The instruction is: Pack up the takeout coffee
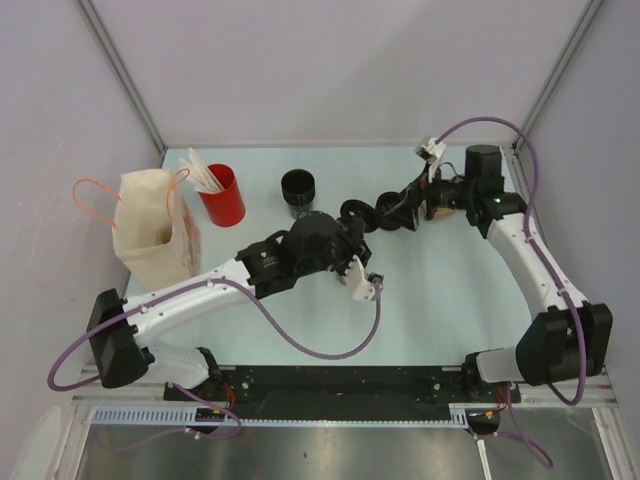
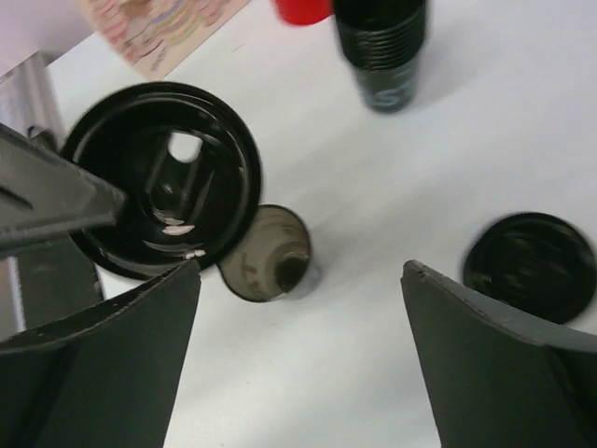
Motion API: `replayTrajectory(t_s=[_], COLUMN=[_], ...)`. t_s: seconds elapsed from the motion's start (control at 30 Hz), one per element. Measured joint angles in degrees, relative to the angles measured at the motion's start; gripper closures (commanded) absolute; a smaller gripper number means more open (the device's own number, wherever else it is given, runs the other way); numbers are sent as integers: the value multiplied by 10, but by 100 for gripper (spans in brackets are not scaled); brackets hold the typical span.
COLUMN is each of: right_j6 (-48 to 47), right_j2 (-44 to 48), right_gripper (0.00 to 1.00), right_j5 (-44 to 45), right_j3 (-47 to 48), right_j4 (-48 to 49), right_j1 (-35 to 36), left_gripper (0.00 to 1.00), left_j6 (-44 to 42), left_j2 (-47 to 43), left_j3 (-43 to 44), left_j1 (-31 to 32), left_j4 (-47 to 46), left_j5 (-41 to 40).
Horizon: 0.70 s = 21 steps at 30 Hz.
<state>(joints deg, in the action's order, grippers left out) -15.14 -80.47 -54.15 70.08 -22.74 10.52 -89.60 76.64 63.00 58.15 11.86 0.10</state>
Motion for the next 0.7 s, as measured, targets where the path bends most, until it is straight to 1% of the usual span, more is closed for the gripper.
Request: replayTrajectory(t_s=[0.03,0.2,0.27,0.33,0.4,0.47,0.57,0.7], right_j6=[-1,-22,-37,-57,-79,-107,-148,-214], right_j2=[15,83,99,113,124,137,157,200], right_gripper=[0,0,0,0,0,0,0,0], right_j5=[7,39,54,70,85,101,127,171], right_j3=[0,0,0,0,0,0,0,-9], right_j4=[1,3,2,-4,-19,-39,-70,-110], right_j1=[-13,-66,-72,-72,-70,-64,-41,21], left_gripper=[83,84,84,84,84,83,83,83], left_j6=[31,192,268,346,408,482,575,687], left_j2=[3,35,57,80,99,112,120,136], left_j3=[23,162,229,288,328,353,360,360], left_j1=[1,-3,-11,-31,-61,-112,-173,-226], left_j4=[21,134,191,242,274,295,300,286], left_j5=[-10,-52,-54,-39,-12,36,105,204])
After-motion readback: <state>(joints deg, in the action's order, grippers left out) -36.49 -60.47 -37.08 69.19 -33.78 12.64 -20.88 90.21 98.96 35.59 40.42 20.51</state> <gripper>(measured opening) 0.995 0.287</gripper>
